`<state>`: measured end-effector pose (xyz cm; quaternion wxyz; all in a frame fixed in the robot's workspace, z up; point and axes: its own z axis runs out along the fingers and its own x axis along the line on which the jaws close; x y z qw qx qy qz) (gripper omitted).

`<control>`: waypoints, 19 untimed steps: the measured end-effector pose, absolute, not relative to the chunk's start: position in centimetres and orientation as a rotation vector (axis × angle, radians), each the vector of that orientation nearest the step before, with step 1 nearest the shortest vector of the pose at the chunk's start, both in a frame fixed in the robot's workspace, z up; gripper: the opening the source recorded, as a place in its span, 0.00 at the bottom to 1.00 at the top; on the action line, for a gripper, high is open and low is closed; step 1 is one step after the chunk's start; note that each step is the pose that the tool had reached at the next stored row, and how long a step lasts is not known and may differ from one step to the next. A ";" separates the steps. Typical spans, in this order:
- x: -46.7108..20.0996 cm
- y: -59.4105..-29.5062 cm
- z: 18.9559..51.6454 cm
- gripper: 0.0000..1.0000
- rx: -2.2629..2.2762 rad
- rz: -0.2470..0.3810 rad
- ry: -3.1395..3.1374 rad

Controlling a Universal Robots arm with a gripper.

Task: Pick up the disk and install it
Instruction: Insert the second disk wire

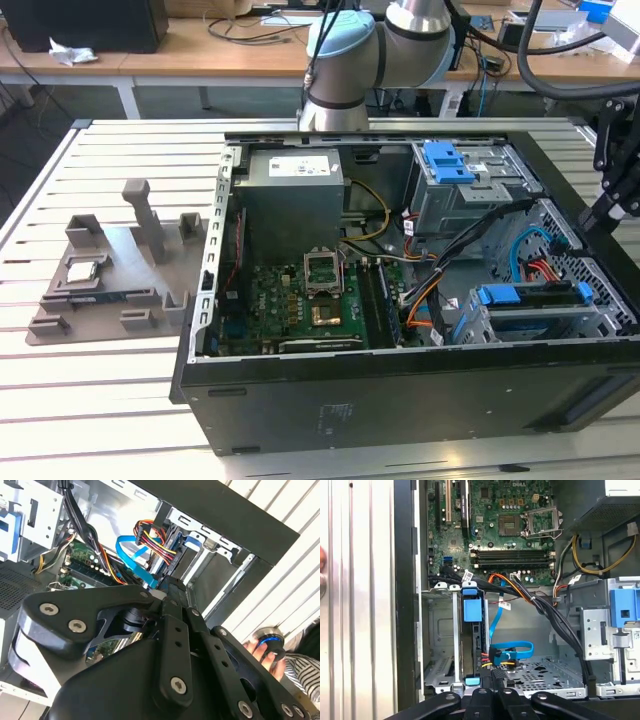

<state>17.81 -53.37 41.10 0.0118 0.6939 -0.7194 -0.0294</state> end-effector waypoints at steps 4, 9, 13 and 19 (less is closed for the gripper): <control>17.8 -53.4 41.1 0.11 2.164 -0.092 -2.243; 17.8 -53.4 41.1 0.30 2.164 -0.092 -2.243; 17.2 -53.4 39.5 0.30 2.163 -0.092 -2.243; 16.7 -52.9 38.3 0.30 2.164 -0.092 -2.243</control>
